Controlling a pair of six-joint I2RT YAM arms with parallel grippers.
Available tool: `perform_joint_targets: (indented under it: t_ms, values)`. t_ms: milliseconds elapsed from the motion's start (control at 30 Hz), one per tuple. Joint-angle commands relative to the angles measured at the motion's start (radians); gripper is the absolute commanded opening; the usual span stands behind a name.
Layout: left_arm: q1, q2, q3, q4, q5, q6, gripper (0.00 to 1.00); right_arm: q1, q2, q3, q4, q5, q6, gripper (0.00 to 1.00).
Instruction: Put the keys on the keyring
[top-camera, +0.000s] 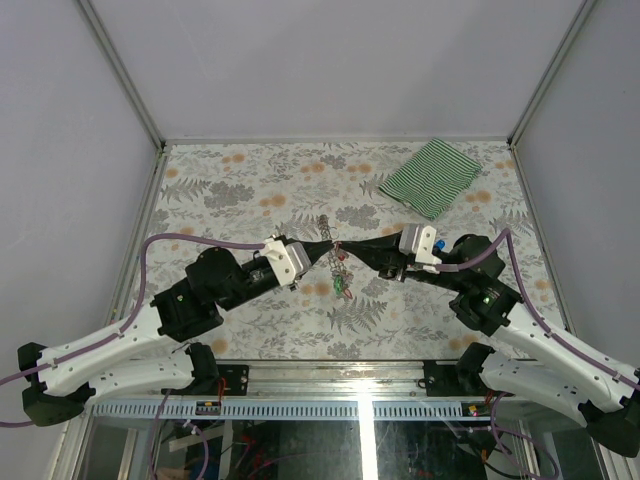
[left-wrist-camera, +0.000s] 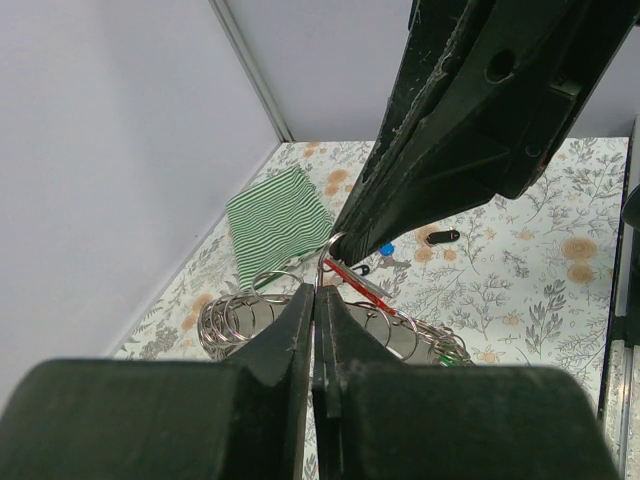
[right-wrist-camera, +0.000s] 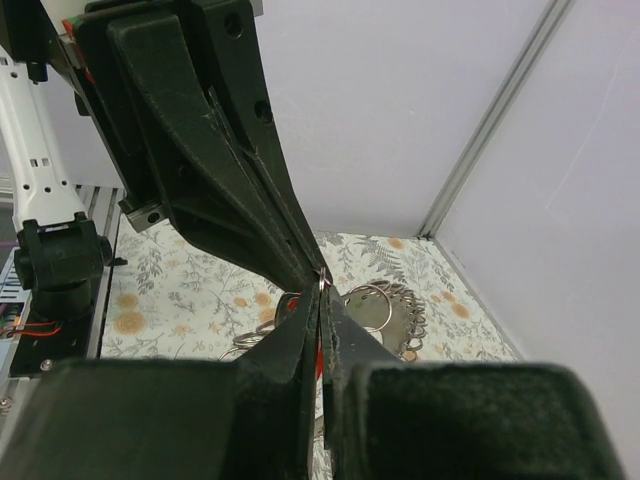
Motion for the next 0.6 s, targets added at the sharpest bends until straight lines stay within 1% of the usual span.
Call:
perform_joint_targets:
  t_ms: [0,567]
  values:
    - [-0.008,-0.007,0.053,0.097,0.003,-0.014,0.00,0.008,-0.007,0.015,0.080,0.032,0.020,0.00]
    - [-0.009,-0.007,0.060,0.097,0.004,-0.026,0.00,0.008,-0.010,0.013,0.034,0.076,0.008,0.00]
